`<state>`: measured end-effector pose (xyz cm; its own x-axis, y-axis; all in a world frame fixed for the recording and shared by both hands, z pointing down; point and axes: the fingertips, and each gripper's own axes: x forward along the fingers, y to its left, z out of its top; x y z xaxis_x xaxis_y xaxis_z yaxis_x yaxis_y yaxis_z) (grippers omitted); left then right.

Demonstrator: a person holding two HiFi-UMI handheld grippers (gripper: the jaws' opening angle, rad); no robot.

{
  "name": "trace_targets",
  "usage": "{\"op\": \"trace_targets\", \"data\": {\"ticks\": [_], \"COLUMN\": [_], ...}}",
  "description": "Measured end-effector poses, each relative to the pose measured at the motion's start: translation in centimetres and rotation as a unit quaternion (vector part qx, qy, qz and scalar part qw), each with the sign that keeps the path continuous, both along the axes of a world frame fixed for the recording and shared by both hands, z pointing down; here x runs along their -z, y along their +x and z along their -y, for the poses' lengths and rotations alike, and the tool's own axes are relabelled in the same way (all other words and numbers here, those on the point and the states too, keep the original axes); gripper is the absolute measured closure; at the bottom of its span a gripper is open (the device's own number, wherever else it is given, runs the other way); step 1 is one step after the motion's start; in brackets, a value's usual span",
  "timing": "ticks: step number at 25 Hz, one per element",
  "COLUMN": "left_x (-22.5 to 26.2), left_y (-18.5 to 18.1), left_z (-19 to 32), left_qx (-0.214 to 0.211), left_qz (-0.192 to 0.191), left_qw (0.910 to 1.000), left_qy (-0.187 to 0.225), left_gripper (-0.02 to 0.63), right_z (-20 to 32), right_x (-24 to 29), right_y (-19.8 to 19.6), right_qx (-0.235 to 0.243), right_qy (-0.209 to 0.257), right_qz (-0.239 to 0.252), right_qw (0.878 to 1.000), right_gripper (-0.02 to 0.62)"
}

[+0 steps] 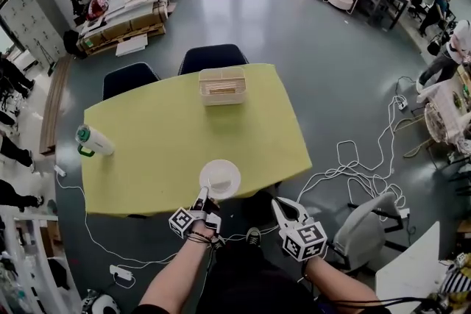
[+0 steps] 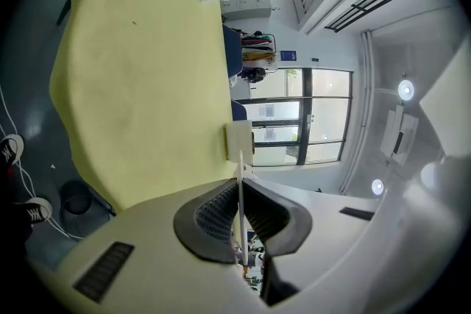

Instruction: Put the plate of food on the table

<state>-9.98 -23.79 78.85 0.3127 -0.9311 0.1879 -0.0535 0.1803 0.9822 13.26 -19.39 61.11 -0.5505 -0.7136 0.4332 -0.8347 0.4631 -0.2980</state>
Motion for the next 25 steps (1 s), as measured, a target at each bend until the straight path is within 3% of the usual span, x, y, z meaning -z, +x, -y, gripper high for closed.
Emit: {"op": "trace_targets", "data": {"ticks": [12, 25], "left_x": [-8.0, -11.2], "left_y": [2.4, 3.0], "left_z": [4.9, 6.8], "left_qx": [-0.019, -0.01], "left_qz": [0.026, 0.048], "left_qw": [0.9988, 0.993], "left_qy": [-0.036, -0.108], "left_gripper": [0.581, 0.584], "right_z": [1.2, 1.3], "right_x": [-3.3, -5.6], "right_y": [-1.3, -0.1], "right_qx": [0.02, 0.006], "right_qy": [-0.021, -0.041], "right_qz": [-0.001, -0.017], "right_qw": [1.0, 0.999], "right_gripper": [0.583, 0.583]}}
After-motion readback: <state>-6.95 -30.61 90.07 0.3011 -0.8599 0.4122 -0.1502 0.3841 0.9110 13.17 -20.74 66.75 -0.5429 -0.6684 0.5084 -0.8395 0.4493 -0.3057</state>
